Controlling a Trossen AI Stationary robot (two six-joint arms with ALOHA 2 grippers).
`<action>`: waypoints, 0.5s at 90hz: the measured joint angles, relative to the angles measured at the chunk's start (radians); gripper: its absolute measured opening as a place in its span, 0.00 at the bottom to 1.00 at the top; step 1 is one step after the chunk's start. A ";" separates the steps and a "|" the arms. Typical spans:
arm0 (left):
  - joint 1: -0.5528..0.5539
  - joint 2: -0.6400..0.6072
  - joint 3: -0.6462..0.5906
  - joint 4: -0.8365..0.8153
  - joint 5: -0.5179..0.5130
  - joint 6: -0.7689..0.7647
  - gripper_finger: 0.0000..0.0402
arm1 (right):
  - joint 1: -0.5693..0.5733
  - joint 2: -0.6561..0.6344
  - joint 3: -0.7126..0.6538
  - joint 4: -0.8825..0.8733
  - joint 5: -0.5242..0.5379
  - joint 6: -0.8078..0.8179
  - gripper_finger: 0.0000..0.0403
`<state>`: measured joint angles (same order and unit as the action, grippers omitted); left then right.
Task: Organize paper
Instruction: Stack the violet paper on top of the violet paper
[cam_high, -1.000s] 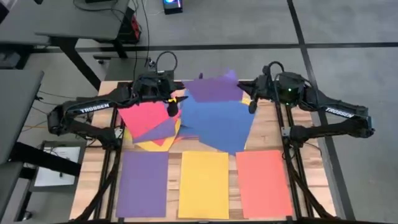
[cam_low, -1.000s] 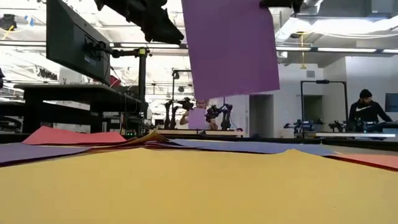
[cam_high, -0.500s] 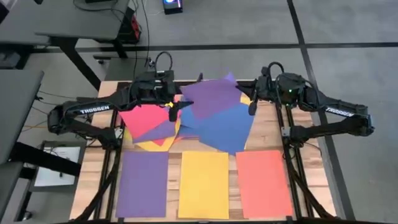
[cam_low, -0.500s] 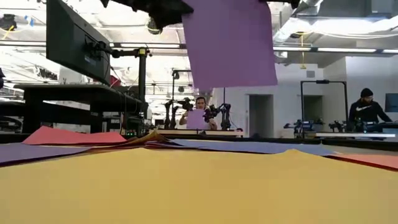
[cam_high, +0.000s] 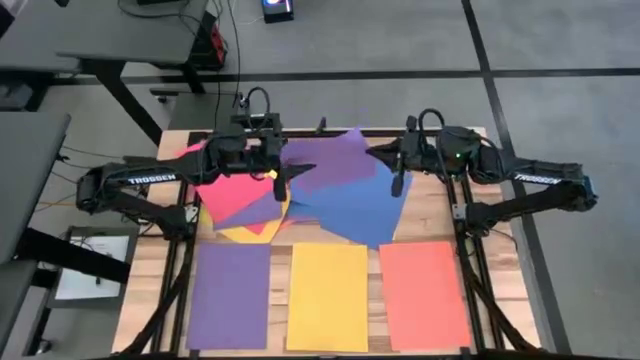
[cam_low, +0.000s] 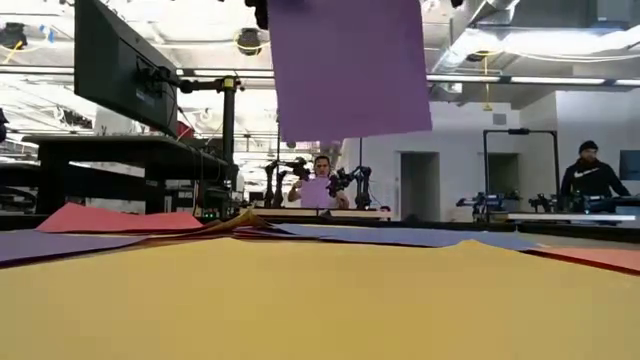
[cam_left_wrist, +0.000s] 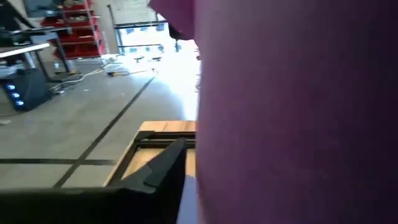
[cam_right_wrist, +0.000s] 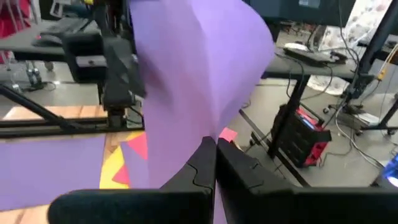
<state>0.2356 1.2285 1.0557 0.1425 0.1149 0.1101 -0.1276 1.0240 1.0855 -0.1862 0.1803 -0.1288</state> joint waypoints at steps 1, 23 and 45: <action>0.000 0.000 0.000 0.000 -0.003 0.003 0.25 | 0.001 0.001 0.000 0.001 0.000 0.000 0.00; 0.000 -0.021 0.000 -0.119 -0.061 0.069 0.00 | 0.004 -0.001 0.000 -0.018 0.000 0.017 0.02; -0.024 -0.109 0.000 -0.331 -0.143 0.027 0.00 | -0.001 -0.074 0.000 -0.047 0.001 0.042 0.20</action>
<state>0.2119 1.1198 1.0557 -0.1890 -0.0281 0.1371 -0.1287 0.9504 1.0855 -0.2334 0.1814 -0.0864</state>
